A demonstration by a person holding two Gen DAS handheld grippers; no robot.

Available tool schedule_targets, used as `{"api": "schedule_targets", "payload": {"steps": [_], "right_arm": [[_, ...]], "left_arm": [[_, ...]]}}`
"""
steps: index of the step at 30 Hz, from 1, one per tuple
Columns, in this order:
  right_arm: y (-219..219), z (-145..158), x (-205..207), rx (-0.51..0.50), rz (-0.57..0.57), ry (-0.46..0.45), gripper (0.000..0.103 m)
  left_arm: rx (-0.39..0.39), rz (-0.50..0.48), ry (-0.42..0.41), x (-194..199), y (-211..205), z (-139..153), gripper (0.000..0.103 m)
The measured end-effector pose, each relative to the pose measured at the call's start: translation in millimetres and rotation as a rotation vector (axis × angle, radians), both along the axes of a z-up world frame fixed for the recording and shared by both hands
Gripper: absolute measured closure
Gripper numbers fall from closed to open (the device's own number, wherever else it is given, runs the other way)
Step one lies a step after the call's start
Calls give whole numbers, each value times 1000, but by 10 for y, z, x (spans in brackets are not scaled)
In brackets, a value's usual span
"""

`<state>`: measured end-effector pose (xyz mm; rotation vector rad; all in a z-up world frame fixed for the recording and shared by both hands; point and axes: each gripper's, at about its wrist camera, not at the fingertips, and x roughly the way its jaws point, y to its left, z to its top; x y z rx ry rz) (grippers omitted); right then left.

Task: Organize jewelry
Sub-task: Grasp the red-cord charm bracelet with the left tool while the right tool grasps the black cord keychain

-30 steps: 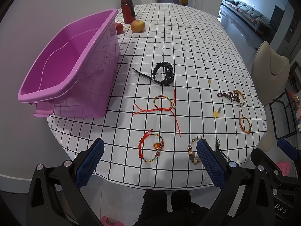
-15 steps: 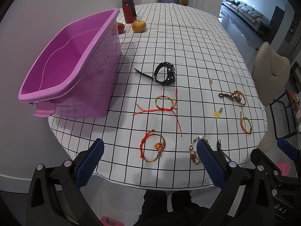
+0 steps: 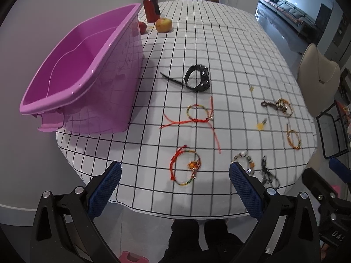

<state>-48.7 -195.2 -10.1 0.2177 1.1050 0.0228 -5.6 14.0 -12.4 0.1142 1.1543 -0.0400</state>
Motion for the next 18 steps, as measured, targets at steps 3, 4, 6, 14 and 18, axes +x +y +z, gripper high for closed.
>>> {"api": "schedule_targets", "payload": {"steps": [3, 4, 6, 14, 18], "right_arm": [[38, -123, -65, 18, -11, 12, 9], [65, -188, -99, 22, -18, 17, 9], [90, -281, -149, 19, -27, 21, 10], [180, -621, -381, -54, -36, -20, 10], [113, -772, -436, -47, -40, -13, 10]], "left_arm": [[-2, -18, 19, -29, 68, -148, 6], [-1, -25, 24, -44, 89, -201, 6], [0, -50, 38, -63, 131, -326, 6], [-10, -77, 9, -196, 305, -732, 6], [-7, -75, -22, -263, 308, -846, 6]]}}
